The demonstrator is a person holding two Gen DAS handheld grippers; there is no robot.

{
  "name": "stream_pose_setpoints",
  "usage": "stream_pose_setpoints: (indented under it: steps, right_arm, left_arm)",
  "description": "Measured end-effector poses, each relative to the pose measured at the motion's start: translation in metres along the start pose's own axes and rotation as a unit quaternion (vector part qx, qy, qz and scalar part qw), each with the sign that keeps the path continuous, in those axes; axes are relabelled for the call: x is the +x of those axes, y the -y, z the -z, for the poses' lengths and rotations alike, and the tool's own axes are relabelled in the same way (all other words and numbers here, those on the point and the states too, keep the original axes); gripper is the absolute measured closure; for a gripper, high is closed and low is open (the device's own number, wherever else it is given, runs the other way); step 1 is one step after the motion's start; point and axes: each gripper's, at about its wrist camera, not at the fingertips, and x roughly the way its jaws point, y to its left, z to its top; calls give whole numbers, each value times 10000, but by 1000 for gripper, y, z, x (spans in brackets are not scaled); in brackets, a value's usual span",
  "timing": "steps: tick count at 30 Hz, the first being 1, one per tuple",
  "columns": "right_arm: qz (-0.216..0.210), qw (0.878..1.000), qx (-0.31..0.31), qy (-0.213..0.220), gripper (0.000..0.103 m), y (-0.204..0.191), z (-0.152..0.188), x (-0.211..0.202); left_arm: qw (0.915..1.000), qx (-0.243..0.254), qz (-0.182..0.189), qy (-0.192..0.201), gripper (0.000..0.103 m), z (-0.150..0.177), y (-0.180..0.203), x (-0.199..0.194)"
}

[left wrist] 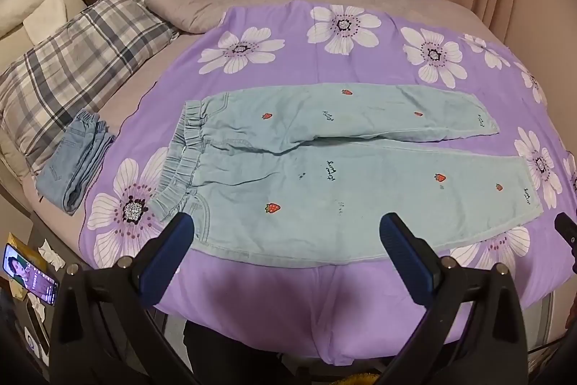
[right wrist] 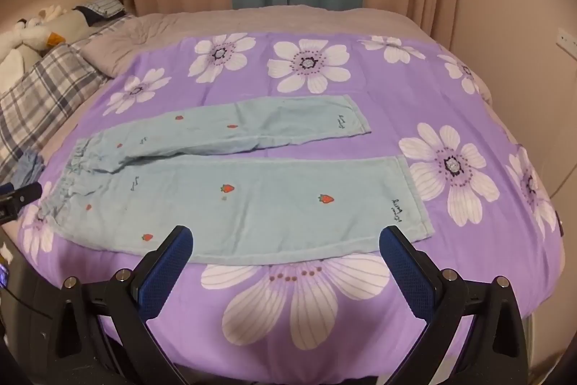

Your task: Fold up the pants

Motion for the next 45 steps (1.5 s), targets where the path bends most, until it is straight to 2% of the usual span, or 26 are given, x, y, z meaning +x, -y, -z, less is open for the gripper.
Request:
stream_pose_setpoints:
  steps: [13, 38, 42, 45]
  right_arm:
    - [-51, 10000, -29, 30, 1, -3, -3, 3]
    - [-49, 9998, -40, 166, 1, -5, -3, 5]
    - [-41, 10000, -41, 61, 1, -5, -3, 6]
    - [-77, 9999, 11, -96, 1, -6, -2, 9]
  left_arm:
    - [9999, 3, -52, -111, 0, 2, -4, 7]
    - [9998, 57, -8, 173, 0, 6, -2, 10]
    - [9998, 84, -45, 147, 0, 7, -2, 13]
    - [9999, 1, 79, 97, 0, 7, -5, 17]
